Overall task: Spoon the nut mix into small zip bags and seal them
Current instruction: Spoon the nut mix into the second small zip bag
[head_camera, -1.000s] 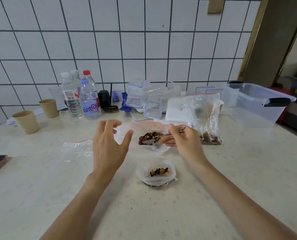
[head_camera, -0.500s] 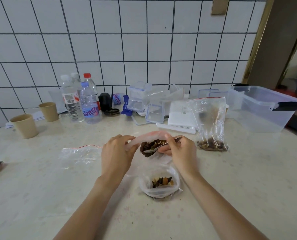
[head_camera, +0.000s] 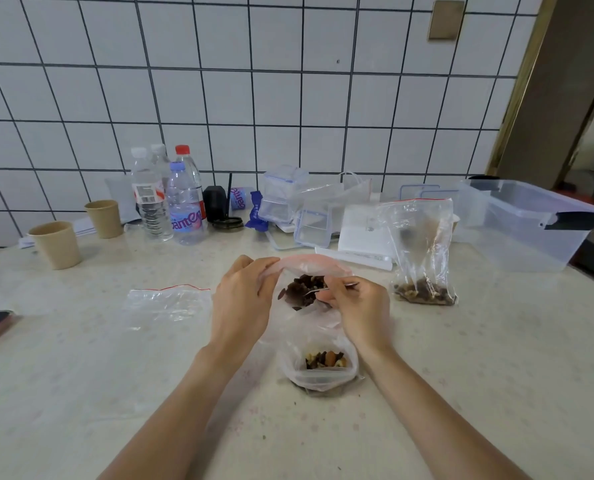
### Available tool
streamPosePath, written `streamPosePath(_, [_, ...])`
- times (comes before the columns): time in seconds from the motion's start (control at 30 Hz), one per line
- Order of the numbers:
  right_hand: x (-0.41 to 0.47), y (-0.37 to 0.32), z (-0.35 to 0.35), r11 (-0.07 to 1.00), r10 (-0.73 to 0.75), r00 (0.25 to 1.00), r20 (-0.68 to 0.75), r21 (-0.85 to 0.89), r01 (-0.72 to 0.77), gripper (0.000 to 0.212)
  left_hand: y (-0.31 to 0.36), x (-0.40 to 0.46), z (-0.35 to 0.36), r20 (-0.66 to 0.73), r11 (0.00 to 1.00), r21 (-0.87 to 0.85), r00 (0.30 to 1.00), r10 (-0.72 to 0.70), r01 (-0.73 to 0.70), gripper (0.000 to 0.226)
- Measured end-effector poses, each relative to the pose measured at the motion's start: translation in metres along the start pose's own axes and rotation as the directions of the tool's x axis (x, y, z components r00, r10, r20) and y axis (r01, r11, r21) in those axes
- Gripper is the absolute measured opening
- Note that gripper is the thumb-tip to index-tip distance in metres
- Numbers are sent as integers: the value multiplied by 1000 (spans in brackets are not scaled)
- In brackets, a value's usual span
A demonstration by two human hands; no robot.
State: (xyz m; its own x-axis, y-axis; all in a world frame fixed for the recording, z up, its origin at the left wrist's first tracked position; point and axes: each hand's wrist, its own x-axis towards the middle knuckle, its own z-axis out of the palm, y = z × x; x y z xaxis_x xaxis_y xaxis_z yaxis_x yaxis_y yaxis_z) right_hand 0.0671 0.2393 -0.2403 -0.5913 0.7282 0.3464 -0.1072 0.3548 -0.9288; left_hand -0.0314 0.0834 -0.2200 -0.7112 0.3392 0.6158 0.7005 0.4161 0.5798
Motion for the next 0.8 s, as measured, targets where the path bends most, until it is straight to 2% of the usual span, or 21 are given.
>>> streamPosePath(0.2, [1,1,-2,993,61,998,-1,99,-60,18,-4,2,0,-37,999,-19,999,-30,29,29])
streamPosePath(0.4, [3,1,-2,978,136,990,47,150,-142,14,-3,1,3,-26,997,-67,999,41,-43,28])
streamPosePath(0.57, [4,-4,-5,946,242,968,73,204,-252,20,-4,0,5,-22,991,-107,997,72,-74,29])
streamPosePath(0.8, [-1,-10,-17,883,330,936,125,311,-353,21,-7,2,5,-45,995,-96,999,23,-28,30])
